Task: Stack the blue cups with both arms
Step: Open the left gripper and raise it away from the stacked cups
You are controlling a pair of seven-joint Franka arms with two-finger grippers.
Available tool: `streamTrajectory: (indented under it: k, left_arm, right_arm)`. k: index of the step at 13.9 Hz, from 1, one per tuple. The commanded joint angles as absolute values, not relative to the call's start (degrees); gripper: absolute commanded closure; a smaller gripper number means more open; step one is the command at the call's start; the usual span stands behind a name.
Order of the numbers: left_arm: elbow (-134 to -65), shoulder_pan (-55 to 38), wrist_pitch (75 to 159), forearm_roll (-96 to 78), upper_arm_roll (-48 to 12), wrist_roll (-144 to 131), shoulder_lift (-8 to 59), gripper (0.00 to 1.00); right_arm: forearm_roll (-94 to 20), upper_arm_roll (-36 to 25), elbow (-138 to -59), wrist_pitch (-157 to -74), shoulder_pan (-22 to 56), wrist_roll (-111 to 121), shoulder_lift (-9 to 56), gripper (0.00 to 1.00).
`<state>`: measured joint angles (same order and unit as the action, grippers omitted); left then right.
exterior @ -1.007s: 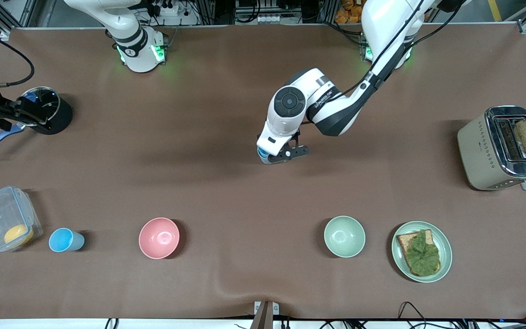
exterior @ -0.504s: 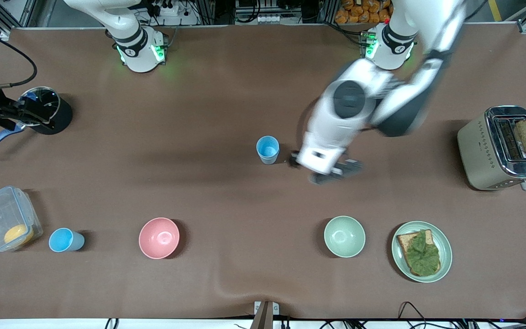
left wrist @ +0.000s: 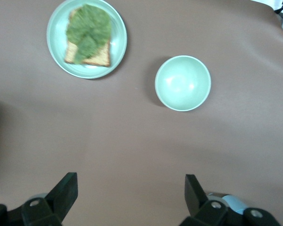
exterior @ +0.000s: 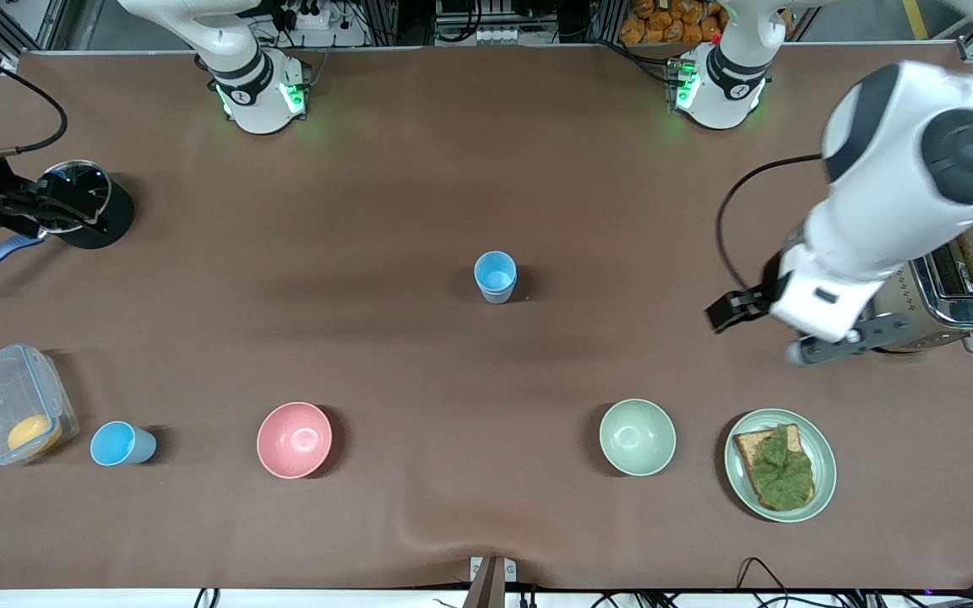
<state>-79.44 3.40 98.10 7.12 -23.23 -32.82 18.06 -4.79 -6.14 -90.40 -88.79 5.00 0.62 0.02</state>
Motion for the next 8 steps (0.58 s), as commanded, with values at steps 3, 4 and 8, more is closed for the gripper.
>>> streamTrajectory:
  k: [3, 4, 8]
  left_arm:
    - [-82.4, -1.3, 89.0, 2.8, -11.4, -17.0, 8.4, 0.0]
    - [-82.8, -1.2, 86.8, 1.9, -10.6, -14.4, 6.5, 0.0]
    - [-83.5, -0.3, 80.1, 1.5, -10.4, -9.8, 2.0, 0.0]
  right_arm:
    - [-2.2, -7.0, -90.5, -88.2, 6.4, 0.3, -1.5, 0.0]
    - [-2.2, -7.2, -90.5, -88.2, 6.5, 0.3, -1.5, 0.0]
    - [-2.4, -7.3, -90.8, -88.1, 6.9, 0.2, -1.4, 0.0]
